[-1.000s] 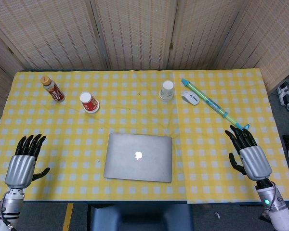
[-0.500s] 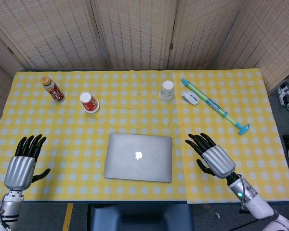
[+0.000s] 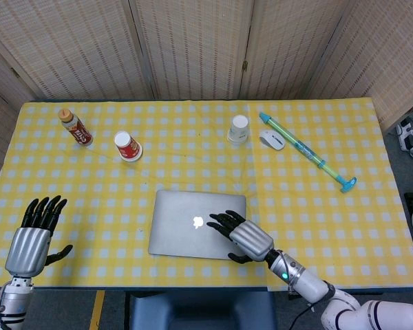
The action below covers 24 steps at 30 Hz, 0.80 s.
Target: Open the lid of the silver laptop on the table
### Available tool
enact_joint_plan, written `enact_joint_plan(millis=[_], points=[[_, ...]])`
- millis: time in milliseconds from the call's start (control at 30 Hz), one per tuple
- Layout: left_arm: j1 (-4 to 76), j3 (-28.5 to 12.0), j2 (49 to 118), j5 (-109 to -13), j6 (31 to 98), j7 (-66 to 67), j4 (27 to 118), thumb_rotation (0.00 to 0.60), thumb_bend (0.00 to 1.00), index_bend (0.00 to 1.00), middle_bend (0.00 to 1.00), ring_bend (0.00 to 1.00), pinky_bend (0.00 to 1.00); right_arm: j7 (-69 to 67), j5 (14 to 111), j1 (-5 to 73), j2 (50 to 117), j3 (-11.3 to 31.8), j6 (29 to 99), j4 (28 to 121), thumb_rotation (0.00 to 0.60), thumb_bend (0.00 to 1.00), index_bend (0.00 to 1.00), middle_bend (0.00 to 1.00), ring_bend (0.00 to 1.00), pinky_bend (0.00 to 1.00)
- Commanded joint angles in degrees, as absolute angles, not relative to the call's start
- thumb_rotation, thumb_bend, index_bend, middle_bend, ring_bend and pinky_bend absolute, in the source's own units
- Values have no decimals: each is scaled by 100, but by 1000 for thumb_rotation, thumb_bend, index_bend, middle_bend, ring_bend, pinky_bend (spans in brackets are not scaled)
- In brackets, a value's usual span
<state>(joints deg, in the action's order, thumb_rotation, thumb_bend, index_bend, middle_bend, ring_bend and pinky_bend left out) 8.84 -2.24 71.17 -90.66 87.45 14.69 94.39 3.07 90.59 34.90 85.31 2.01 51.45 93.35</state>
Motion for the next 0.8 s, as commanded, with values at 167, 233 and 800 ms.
enact_joint_plan(millis=[167,233,800], points=[[892,-223,7117,-9094,8727,1472,9461,600,166,28,107,68,0,703,8696,3871,9285,380,4759,8951,600,364,0,0,0,0],[901,-224,7113,-9108,8717,1471,9469,600,166,28,107,68,0,811,8665,3936,9502,386,4731,8747,600,364,0,0,0,0],[919,-242,7150,-9062,8647,1406,9361,600,167,21,107,68,0,1161,8709,4225,10644,334,4863,7645,600,364,0,0,0,0]])
